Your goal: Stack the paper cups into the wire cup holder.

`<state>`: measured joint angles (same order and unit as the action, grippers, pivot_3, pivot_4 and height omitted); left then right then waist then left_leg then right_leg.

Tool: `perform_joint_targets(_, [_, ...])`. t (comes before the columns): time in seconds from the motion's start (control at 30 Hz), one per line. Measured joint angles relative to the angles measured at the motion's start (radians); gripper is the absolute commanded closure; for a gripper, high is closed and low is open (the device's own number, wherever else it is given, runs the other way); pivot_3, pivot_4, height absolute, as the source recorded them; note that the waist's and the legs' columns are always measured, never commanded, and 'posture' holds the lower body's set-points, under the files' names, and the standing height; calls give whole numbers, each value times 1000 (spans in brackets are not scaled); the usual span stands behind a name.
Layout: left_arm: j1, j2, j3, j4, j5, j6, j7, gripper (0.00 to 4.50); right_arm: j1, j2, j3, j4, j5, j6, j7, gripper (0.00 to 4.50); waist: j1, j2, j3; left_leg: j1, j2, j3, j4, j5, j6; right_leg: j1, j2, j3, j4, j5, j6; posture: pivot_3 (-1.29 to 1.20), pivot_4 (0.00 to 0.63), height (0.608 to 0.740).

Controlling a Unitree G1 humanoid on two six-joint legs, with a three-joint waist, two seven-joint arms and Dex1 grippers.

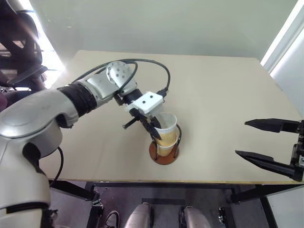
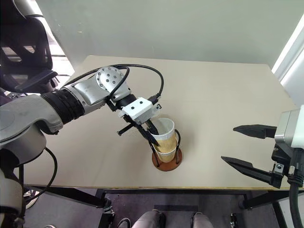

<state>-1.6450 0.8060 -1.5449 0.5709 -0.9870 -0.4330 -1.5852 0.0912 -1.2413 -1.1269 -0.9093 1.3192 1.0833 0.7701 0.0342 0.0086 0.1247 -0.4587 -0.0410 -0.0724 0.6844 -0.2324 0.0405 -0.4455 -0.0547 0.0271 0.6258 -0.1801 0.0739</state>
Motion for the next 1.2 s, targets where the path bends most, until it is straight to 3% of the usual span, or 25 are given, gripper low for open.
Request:
perform_joint_targets(0.17, [-8, 1, 0, -9, -9, 1, 0, 1544, 0, -3, 9, 0, 2, -7, -4, 1062, 0, 0, 0, 0, 0, 0, 0, 0, 0, 0, 0, 0, 0, 0, 0, 0, 150, 740])
perform_joint_targets(0.27, [-5, -3, 25, -18, -18, 12, 0, 1544, 0, -8, 14, 2, 1, -10, -4, 1062, 0, 0, 0, 0, 0, 0, 1, 0, 0, 0, 0, 0, 0, 0, 0, 0, 150, 740])
perform_joint_targets(0.4, [-4, -29, 172, 27, -61, 87, -1, 1544, -20, -21, 48, 17, -11, -32, -3, 1062, 1, 0, 0, -1, 0, 1, 1, 0, 0, 0, 0, 0, -1, 0, 1, 0, 150, 740])
perform_joint_targets(0.7, [17, 1, 429, 230, -19, 223, -1, 1544, -150, -33, 408, 148, -191, -208, 0, 1062, -6, 4, 1, 2, 0, 3, 0, 7, -2, 0, 1, 2, 0, -1, 2, 0, 150, 740])
perform_joint_targets(0.97, [113, -36, 451, 543, 394, 95, -1, 1544, -322, -24, 622, 238, -255, -303, 52, 1062, -1, 4, 2, 0, 0, 1, 2, 8, -1, 0, 1, 1, 0, 0, 4, 0, 150, 740])
perform_joint_targets(1.2, [148, -143, 643, 685, 658, 14, -1, 1544, -482, 41, 839, 306, -390, -345, 24, 1062, 6, 3, 1, -3, -1, 1, 7, 8, 2, 1, 0, 1, -1, 2, 7, 0, 150, 740])
